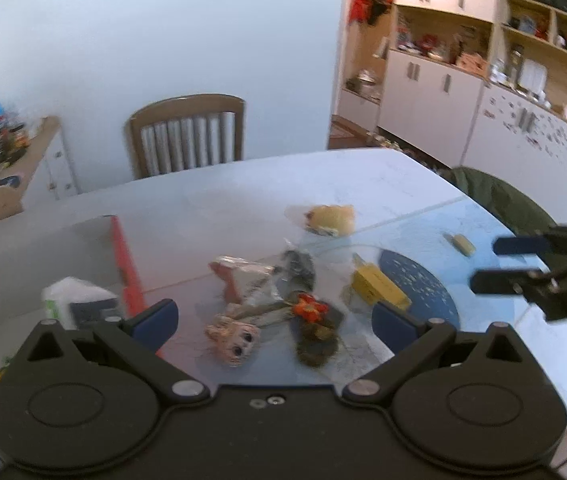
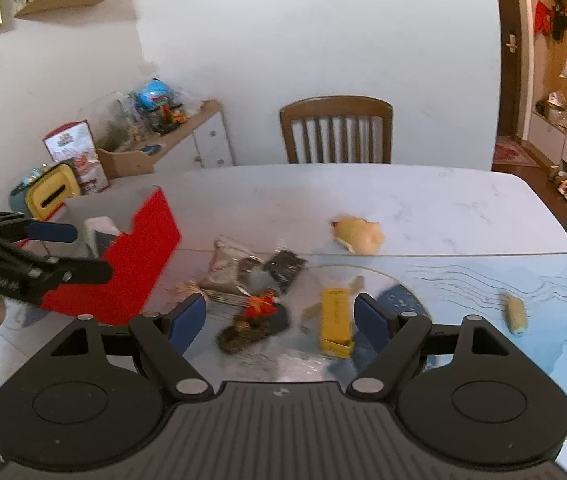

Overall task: Organize objects
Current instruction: 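Move both grippers back to the items on the table, then grasp the teal plastic case with the left gripper while the right grasps the yellow box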

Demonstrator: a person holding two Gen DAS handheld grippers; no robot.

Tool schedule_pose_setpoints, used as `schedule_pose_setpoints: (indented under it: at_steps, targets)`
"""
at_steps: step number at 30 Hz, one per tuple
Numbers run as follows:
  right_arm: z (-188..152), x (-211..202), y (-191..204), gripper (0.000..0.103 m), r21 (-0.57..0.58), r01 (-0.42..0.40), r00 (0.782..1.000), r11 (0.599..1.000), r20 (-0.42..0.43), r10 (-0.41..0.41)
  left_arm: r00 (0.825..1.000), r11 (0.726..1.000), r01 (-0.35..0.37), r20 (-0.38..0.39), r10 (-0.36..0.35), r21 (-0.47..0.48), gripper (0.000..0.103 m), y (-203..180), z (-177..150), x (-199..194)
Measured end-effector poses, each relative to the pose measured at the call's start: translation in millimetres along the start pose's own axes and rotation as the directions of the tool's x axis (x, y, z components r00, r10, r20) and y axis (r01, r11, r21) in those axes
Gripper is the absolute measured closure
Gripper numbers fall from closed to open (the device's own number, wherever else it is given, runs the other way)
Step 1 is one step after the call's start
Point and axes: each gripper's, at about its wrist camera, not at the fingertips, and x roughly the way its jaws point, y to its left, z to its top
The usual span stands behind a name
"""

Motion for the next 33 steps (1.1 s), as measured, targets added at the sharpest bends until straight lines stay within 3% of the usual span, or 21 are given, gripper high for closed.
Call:
schedule_pose_setpoints:
  at_steps: [8, 17, 26, 33]
  targets:
    - [-2, 30, -36, 0.022, 0.013, 0.036, 0.998, 0.999, -0.055, -0.035, 0.994, 0.983, 0.087, -0.083, -0.074, 0.159, 0.0, -41, -28, 28]
    - [-5, 68, -49, 0.022, -0.02, -0.001, 0.992, 1.0, -0.124, -0.002, 0.979, 0.957, 0.162, -0.162, -0.125, 0.241, 0.0, -78, -74, 44]
    - [-5, 112, -53, 0.022, -0.033, 0.024, 0.984, 0.999, -0.178, -0.029, 0.972, 0.962, 0.156, -0.209, -0.108, 0.226, 0.001, -87, -106, 53]
    - [-5, 134, -48, 0.022, -0.059, 0.003, 0.976, 0.998, -0.217, -0.016, 0.966, 0.954, 0.17, -0.232, -0.113, 0.247, 0.01, -95, -126, 57]
